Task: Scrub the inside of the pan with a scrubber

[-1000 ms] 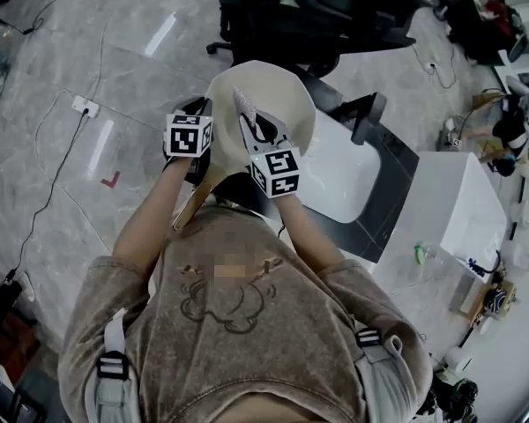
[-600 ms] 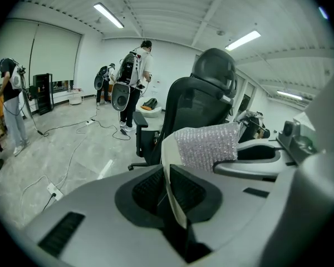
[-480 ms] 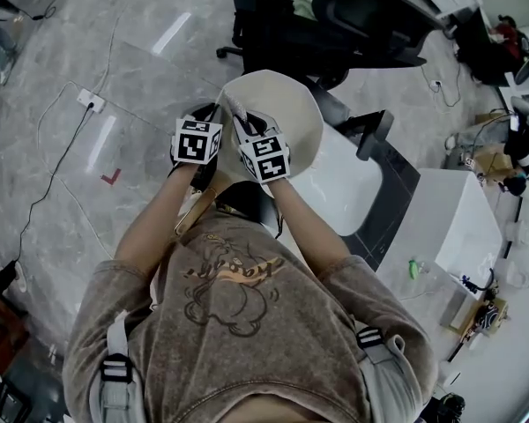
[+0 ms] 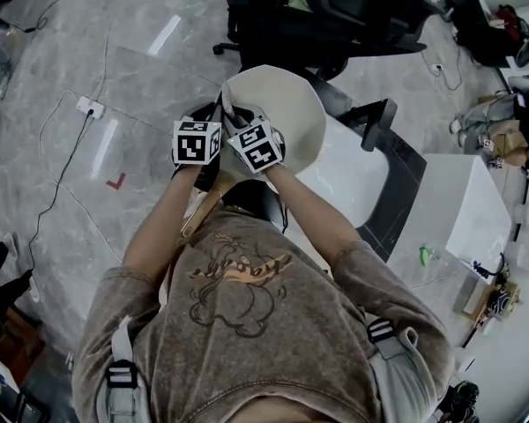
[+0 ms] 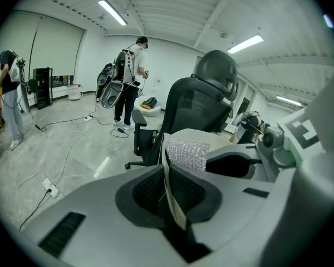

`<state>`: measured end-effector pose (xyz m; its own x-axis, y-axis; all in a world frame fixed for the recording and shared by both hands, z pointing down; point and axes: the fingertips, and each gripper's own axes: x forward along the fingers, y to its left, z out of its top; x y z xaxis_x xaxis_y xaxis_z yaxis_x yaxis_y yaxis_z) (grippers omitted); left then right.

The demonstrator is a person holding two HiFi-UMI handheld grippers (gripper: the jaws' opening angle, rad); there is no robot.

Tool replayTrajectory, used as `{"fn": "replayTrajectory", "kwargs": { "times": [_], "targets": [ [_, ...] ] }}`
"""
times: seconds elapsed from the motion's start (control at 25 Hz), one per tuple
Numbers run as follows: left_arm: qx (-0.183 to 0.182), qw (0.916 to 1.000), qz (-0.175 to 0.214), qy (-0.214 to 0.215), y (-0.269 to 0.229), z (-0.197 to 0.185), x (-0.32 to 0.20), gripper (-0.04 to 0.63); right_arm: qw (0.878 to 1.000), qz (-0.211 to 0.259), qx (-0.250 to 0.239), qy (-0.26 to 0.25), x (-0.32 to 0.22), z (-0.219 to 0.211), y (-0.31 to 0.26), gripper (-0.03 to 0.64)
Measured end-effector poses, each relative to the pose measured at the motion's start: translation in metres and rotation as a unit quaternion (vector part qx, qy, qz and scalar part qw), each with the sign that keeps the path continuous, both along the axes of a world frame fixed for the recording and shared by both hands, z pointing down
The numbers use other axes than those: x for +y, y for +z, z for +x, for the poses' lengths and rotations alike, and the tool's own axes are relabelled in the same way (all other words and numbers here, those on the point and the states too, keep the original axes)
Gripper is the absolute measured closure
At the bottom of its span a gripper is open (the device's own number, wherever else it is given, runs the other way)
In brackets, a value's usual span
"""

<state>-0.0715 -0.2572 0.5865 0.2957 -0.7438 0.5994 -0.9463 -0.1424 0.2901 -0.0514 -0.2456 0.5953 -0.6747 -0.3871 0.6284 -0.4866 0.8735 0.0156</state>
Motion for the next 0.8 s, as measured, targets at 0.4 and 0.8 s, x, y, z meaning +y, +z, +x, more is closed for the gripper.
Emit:
{"fn": "replayTrajectory", "kwargs": {
  "times": [0.4, 0.8],
  "targets": [
    [0.007, 0.9999, -0.004, 0.008, 0.000, 0.001, -0.001, 0.552, 0.999, 0.017, 0.046, -0.013, -0.027, -0.008, 0.023, 0.520],
    [0.011, 0.9996, -0.010, 0.025, 0.000, 0.000, -0.002, 0.551, 0.994, 0.040, 0.095, 0.026, -0.070, 0.017, 0.034, 0.517]
  ]
}}
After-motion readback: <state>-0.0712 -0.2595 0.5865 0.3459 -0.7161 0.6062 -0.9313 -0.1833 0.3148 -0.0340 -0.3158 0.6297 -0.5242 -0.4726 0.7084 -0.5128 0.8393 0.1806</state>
